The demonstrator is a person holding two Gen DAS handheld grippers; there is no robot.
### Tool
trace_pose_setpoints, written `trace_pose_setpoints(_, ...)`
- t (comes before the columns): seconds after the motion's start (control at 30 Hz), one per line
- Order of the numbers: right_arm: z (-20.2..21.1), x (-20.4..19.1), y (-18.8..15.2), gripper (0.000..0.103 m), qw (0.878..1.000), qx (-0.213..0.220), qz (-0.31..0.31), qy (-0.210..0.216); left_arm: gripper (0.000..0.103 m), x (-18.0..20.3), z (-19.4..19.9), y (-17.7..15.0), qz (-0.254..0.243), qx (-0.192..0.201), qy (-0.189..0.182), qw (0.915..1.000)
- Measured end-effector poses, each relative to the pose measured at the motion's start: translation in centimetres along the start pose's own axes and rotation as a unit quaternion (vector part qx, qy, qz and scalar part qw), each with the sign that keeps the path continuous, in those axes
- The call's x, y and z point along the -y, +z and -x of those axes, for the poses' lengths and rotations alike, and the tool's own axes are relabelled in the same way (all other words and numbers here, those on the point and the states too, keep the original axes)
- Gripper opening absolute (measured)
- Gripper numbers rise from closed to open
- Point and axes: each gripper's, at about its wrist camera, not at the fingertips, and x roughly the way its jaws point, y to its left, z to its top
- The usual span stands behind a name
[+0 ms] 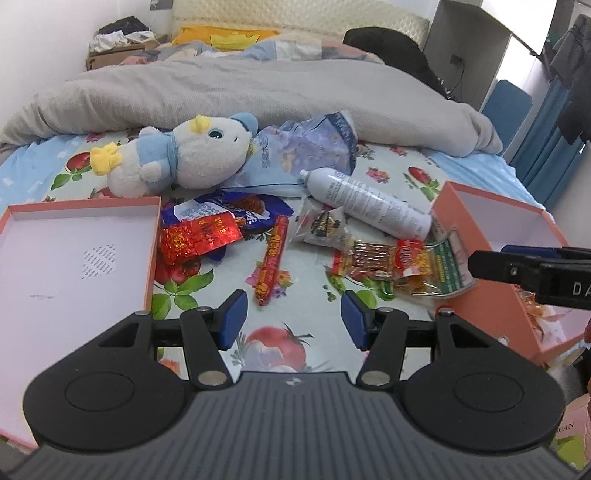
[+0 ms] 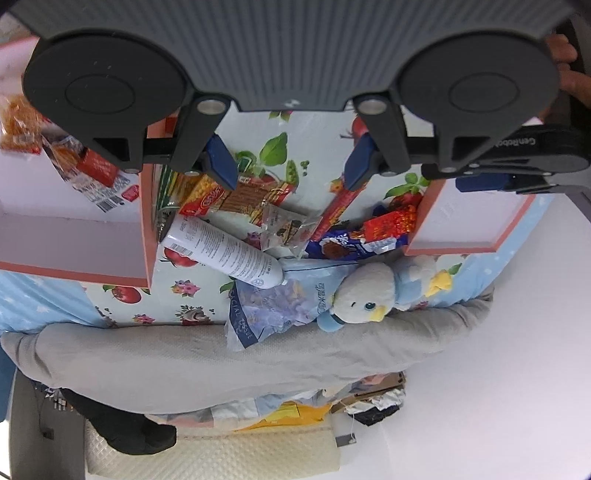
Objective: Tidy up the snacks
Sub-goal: 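Move both open tools back over the snack pile, then grasp the red sausage stick with left tool while right tool grasps clear wrapped snack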
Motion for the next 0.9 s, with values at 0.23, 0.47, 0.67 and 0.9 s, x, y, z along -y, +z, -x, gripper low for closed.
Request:
trace_pose_setpoints(0.23,-5.4,0.8,2.2,0.066,0.999,-0.039,0.036,0.0,0.062,-0.8,-5.5,1.1,-0.006,-0.033,0.001,0.9995)
trace_pose_setpoints(0.47,-11.1,1.2,3.3,0.066,0.996,-0.079,0.048,0.008,0.062,-1.6,-10.8,2.0,-0.016,-0.061,-0.002,0.998)
trace_pose_setpoints(0.67,-16.1,0.5,4.0,0.065,0.986,-0.126,0.105,0.003,0.062,-2.2,-14.9,2.6,-0.006,-0.086,-0.007,0.9963)
trace_pose_setpoints(0.9,-21.1,0.2,6.4,0.065,0.969,-0.162,0.18,0.044,0.06,-2.5,-18.2,3.3,-0.01,-0.113,-0.01,0.9935)
